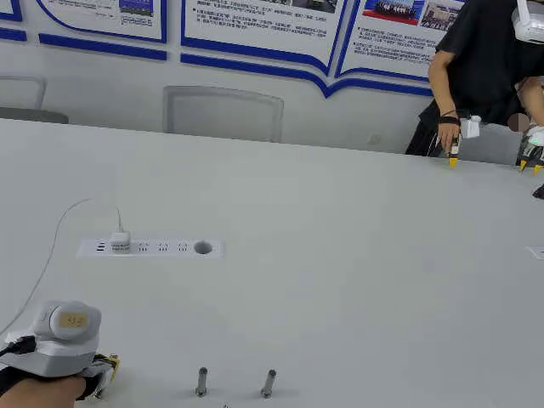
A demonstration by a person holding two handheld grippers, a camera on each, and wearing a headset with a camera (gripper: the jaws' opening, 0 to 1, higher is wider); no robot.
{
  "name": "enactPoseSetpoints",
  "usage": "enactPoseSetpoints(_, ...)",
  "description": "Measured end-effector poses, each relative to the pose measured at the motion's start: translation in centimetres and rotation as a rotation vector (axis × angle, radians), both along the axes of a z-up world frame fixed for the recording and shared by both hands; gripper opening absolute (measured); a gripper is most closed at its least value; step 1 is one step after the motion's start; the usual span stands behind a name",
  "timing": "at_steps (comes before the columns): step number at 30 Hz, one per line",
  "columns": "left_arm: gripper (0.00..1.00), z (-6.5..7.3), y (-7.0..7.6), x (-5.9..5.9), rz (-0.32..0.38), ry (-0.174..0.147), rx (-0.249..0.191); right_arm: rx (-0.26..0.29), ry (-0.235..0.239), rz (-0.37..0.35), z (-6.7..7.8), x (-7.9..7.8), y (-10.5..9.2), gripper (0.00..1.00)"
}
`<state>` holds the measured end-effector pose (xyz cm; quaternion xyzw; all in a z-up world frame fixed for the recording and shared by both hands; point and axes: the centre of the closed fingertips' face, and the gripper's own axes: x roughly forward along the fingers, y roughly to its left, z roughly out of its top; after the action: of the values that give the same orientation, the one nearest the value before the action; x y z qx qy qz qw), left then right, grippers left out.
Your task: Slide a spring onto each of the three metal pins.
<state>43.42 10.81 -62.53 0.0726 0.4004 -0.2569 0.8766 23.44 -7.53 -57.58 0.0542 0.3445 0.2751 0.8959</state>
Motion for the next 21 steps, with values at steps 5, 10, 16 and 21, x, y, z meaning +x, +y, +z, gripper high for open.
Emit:
enactPoseSetpoints(5, 0.07, 0.4, 0.3, -0.4, 0.001, -0.013, -0.007, 0.001, 0.0, 0.004, 0.0, -0.1, 0.1, 0.9)
enactPoseSetpoints(10, 0.07, 0.9, 0.5, -1.0, -0.008, -0.023, -0.009, 0.005, -0.005, 0.002, 0.2, -0.1, 0.1, 0.9)
enactPoseSetpoints(16, 0.07, 1.2, 0.8, -1.6, -0.007, -0.027, -0.015, 0.009, -0.008, -0.004, 0.4, -0.1, 0.2, 0.9)
enactPoseSetpoints(21, 0.07, 1.1, 0.9, -2.3, -0.017, -0.034, -0.004, 0.011, -0.006, 0.003, 0.3, -0.1, 0.5, 0.89)
